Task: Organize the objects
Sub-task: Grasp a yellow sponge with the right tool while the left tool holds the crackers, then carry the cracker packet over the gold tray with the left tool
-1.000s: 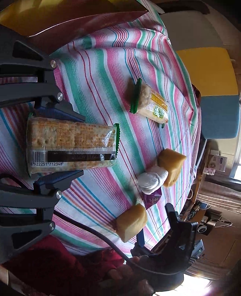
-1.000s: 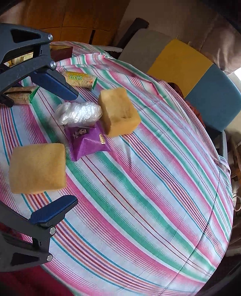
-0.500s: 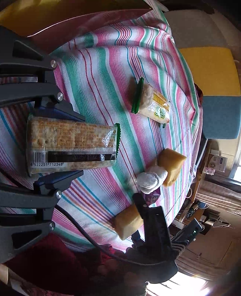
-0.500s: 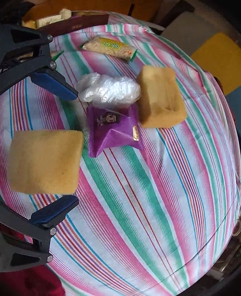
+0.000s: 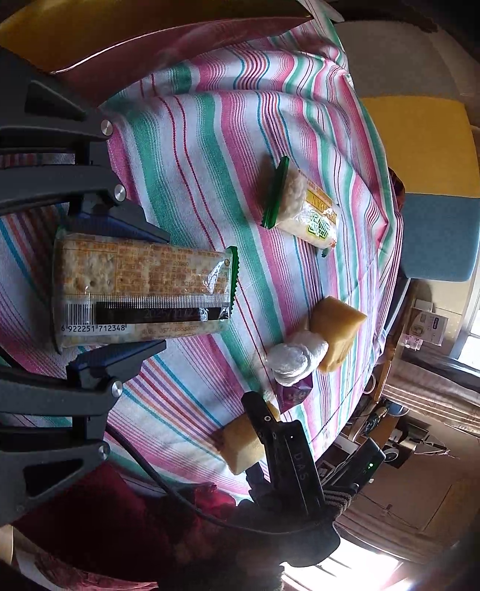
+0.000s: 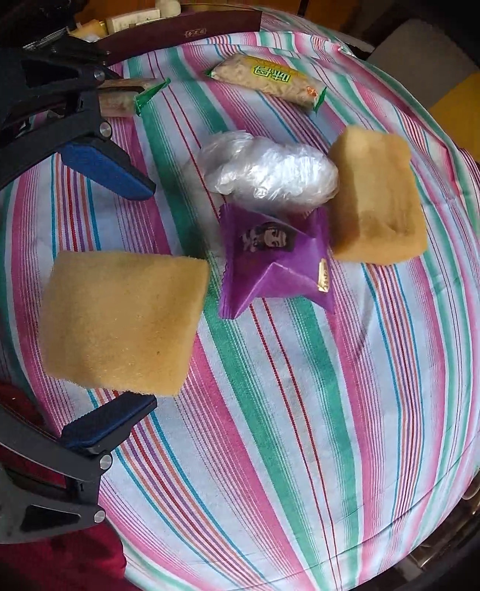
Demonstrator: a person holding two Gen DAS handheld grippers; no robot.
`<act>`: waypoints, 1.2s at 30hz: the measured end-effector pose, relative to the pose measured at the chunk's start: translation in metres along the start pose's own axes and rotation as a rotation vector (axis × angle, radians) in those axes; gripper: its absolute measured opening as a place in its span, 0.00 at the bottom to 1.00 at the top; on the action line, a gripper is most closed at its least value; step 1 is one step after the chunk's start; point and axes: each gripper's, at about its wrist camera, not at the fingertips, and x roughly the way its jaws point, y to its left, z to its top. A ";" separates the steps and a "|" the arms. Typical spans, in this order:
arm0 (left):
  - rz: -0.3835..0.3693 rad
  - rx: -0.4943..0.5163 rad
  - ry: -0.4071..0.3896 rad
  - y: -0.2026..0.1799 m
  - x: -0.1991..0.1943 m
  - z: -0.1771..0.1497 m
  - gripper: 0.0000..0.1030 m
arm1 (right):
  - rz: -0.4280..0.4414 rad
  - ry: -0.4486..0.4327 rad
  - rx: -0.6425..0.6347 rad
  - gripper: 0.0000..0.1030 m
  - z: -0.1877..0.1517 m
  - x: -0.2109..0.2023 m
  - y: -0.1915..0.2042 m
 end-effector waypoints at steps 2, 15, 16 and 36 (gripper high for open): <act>0.002 0.002 0.000 0.000 0.000 0.000 0.48 | -0.007 -0.032 0.014 1.00 -0.003 -0.001 -0.001; 0.002 0.000 0.001 0.000 0.000 -0.001 0.48 | -0.098 -0.106 -0.023 0.89 -0.015 -0.013 0.002; 0.001 -0.002 0.001 0.000 0.000 -0.001 0.48 | -0.100 -0.110 -0.015 0.86 -0.015 -0.015 0.000; 0.021 0.005 -0.008 -0.004 0.000 -0.001 0.48 | -0.090 -0.295 -0.153 0.71 -0.054 -0.035 0.017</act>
